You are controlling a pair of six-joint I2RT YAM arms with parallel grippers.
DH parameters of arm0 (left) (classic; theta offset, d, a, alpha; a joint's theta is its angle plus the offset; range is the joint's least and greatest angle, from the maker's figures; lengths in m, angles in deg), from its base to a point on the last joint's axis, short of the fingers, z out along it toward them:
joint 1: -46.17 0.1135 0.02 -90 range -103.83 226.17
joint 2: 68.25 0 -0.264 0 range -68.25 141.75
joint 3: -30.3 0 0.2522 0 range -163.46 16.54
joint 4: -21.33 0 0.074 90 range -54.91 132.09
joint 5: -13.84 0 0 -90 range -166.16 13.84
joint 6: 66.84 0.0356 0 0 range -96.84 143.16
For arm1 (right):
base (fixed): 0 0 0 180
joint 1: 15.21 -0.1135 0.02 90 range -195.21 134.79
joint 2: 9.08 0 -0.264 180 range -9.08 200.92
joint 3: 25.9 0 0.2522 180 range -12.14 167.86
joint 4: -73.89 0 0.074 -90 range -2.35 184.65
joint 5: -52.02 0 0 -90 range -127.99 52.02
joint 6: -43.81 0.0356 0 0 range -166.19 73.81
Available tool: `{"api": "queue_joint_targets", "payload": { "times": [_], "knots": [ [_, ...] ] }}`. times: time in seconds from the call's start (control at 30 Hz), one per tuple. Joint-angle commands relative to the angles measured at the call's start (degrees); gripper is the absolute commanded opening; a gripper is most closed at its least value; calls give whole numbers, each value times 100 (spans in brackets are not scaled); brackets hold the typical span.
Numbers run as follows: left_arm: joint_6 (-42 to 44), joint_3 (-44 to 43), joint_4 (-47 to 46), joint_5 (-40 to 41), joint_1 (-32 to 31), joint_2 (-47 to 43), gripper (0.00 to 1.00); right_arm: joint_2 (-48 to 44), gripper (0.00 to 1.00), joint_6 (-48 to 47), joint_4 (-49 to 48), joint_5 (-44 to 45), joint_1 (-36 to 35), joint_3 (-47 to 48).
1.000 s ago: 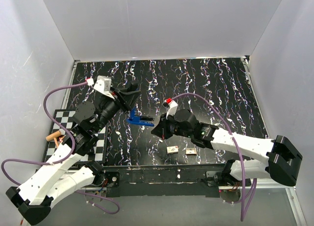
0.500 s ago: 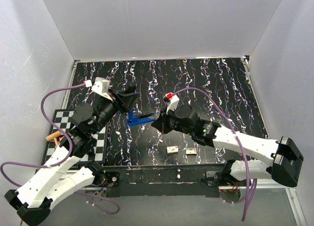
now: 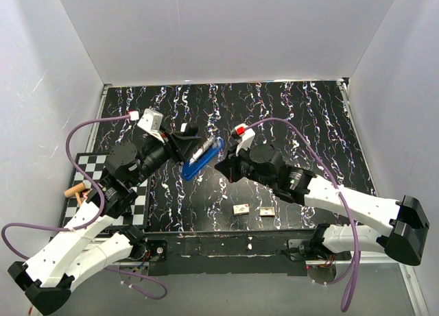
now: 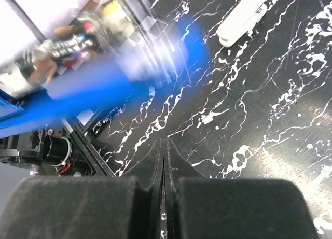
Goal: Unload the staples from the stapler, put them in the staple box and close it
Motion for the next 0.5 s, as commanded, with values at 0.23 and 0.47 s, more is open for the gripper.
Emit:
{"api": "queue_joint_targets", "payload": {
  "times": [0.23,0.47],
  "knots": [
    [-193,-120,-174,-506,-7,110,0,-471,1,-679,162,350,-22,555],
    [-131,-94,-314,-1120,-7,171,0,-726,1,-1101,478,412,-22,686]
  ]
}}
